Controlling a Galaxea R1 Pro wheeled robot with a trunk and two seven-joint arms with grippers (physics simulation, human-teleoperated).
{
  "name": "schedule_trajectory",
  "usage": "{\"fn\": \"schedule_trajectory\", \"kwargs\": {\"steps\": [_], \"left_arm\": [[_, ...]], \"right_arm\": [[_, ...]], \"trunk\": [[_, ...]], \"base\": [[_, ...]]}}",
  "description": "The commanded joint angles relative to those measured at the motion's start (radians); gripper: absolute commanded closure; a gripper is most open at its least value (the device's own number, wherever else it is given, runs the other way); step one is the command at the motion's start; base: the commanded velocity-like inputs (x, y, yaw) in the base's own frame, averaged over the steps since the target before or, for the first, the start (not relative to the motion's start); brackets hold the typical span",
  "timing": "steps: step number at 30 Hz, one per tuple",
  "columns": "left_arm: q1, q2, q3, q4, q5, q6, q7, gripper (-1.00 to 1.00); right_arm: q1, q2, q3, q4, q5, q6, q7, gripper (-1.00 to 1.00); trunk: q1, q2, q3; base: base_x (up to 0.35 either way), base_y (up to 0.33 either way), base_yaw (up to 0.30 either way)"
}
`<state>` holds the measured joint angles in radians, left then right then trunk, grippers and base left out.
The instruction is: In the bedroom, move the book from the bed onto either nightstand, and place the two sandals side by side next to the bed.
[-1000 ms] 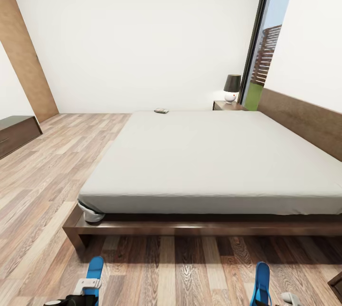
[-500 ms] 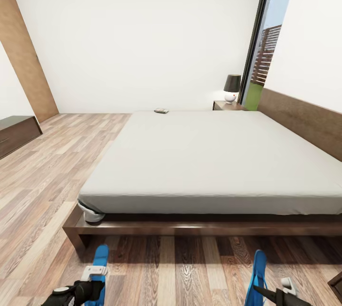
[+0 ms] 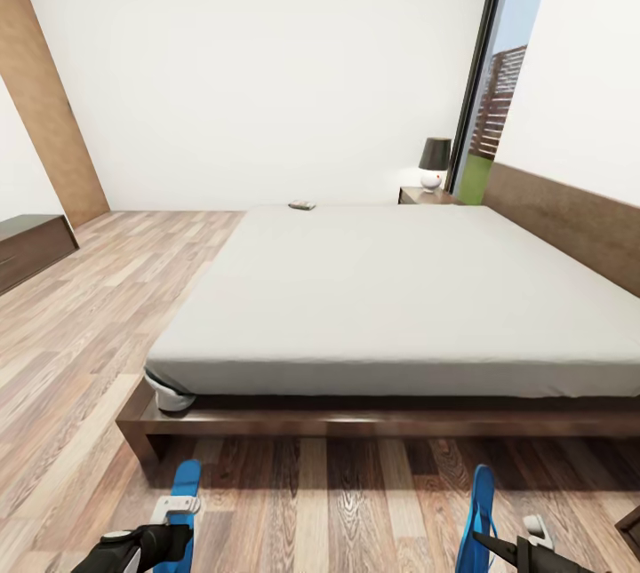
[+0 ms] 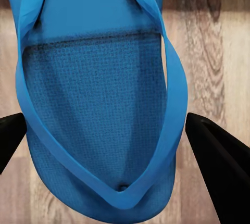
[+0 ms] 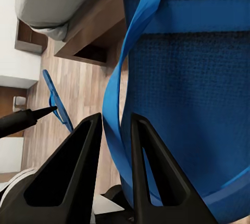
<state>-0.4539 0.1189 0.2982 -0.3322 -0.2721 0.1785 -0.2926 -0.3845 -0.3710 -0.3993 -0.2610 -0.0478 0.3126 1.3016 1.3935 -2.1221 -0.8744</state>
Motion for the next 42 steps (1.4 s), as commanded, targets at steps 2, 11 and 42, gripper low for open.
{"fn": "schedule_trajectory", "kwargs": {"steps": [2,11,42], "left_arm": [[-0.001,-0.001,0.01,-0.001,-0.009,0.005,-0.008,1.0],[-0.001,-0.001,0.012,-0.001,-0.009,0.003,-0.008,1.0],[0.0,-0.002,0.012,0.004,-0.007,0.002,-0.008,1.0]], "right_arm": [[-0.001,0.0,0.0,0.0,-0.006,0.012,0.004,1.0],[-0.001,0.001,0.0,0.001,-0.006,0.008,0.004,1.0],[-0.001,0.001,0.0,0.005,-0.003,-0.004,-0.001,1.0]], "trunk": [[0.008,-0.015,-0.007],[0.042,-0.078,-0.035],[0.134,-0.246,-0.111]], "base": [[0.0,0.0,0.0],[0.0,0.0,0.0],[0.0,0.0,0.0]]}}
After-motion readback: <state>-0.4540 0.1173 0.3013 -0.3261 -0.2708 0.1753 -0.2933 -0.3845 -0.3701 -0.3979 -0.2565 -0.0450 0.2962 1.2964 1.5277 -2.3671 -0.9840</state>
